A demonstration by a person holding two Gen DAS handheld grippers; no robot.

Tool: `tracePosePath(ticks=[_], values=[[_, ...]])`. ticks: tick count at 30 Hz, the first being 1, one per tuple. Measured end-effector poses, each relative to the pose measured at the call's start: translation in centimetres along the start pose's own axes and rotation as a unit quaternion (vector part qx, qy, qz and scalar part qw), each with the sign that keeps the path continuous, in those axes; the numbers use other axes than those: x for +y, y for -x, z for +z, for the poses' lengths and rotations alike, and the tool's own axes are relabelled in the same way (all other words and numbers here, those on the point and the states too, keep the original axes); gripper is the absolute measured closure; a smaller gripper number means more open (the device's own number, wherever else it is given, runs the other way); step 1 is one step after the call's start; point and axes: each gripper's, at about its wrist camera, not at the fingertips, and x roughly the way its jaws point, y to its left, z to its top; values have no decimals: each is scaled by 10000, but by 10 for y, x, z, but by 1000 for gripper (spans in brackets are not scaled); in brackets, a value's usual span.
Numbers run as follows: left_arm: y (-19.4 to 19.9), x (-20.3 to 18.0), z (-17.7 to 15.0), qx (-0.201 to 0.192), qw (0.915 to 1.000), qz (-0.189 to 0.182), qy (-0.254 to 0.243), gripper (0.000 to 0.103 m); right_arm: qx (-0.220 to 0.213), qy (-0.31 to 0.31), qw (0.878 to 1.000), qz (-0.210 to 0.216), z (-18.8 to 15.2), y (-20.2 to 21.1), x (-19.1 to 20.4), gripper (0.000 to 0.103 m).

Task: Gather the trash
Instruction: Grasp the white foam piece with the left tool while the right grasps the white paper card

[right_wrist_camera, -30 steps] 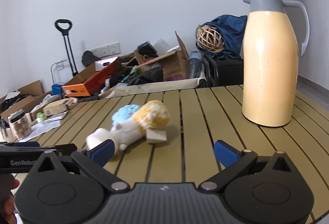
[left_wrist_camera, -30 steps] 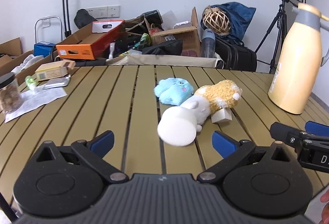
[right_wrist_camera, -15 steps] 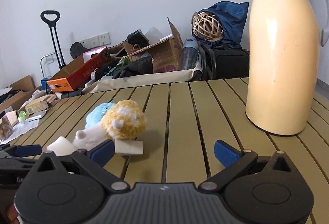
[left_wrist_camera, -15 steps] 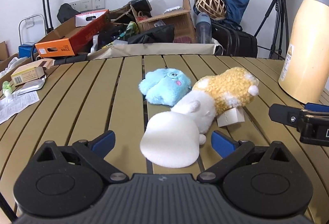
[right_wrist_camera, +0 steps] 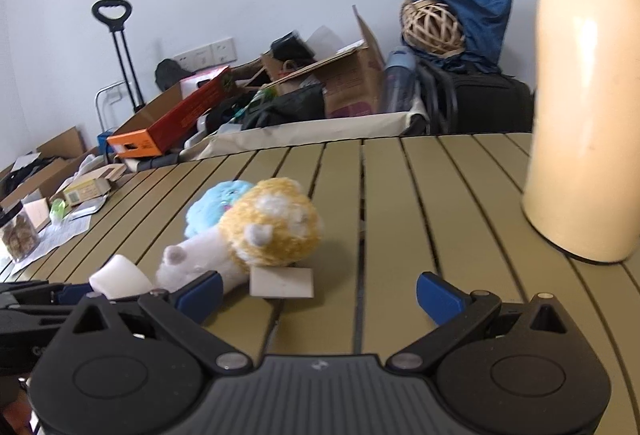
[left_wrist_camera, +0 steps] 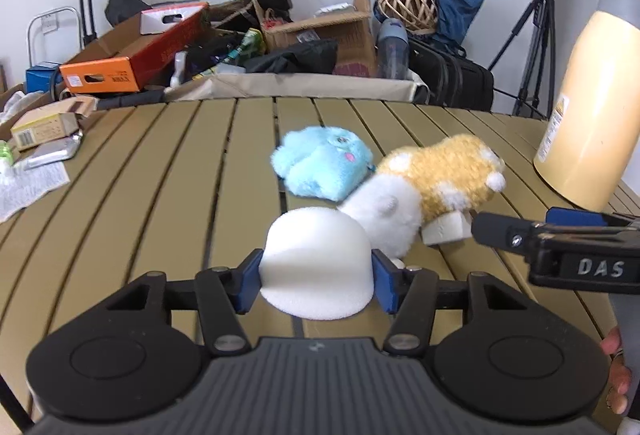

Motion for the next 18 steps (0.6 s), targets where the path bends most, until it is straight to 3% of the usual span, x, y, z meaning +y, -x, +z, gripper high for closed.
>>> tracePosePath(ticks=[8,14,17,18], values=[[12,13,18,-196,9997,139,95,47,279,212,9993,-89,4,-21,15,3],[13,15,18,-167,9996,187,100,47,407,221,9989,-88,1,-34,15,26],[13,15,16,-139,9997,193,101,47,464,247,9986,9,1,-41,15,44],[13,15,15,-134,9997,190,107,47,499,244,9984,47,0,-43,15,56]])
